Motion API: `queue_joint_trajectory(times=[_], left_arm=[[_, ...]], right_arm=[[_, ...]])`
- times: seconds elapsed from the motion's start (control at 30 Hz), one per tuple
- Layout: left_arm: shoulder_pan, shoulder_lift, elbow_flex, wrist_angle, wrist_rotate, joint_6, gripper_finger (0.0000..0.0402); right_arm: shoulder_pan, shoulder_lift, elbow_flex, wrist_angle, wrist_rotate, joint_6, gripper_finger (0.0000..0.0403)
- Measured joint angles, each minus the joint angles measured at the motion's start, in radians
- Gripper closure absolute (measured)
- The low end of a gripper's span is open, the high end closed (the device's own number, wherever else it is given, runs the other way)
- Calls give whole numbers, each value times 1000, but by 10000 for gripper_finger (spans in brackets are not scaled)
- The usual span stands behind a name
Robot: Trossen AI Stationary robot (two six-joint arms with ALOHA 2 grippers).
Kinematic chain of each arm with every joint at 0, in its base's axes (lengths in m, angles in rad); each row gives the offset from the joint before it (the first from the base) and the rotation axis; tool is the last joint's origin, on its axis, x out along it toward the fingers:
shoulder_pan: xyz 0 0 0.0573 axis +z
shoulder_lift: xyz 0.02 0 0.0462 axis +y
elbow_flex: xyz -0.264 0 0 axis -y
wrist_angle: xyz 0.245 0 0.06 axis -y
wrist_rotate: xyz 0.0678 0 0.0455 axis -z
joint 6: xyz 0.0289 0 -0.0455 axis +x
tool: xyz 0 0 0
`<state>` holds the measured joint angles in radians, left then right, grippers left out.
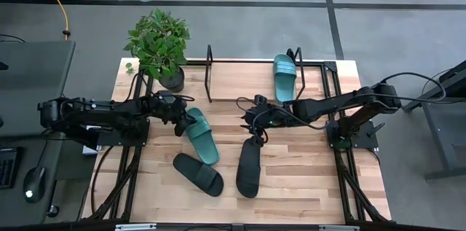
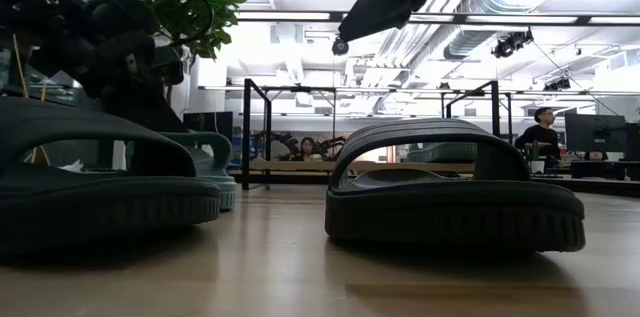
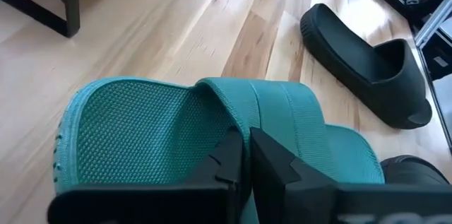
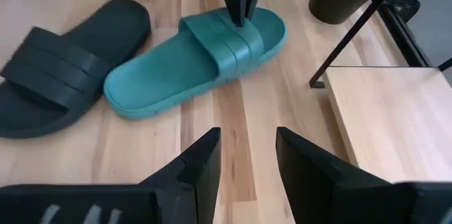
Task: Pick and place slides into the shelf
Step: Put the green slipper on the shelf
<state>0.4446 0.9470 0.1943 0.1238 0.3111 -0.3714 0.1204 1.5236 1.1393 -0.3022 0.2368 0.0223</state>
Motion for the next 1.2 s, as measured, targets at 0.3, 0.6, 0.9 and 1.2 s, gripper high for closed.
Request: queue_joint_trajectory(times=[0.3, 0.6, 0.9, 1.2], left_arm=[[0, -3, 1, 39, 30, -5, 397], [0, -3, 46, 54, 89, -23, 391], [0, -3, 92, 52, 125, -9, 388], [0, -3, 153, 52, 164, 14, 394]], right_arm=[[0, 67, -4, 21, 16, -100, 276], [40, 92, -3, 85, 138, -241, 276], [154, 92, -3, 155, 418, -426, 276], [182, 108, -3, 218, 535, -482, 276]])
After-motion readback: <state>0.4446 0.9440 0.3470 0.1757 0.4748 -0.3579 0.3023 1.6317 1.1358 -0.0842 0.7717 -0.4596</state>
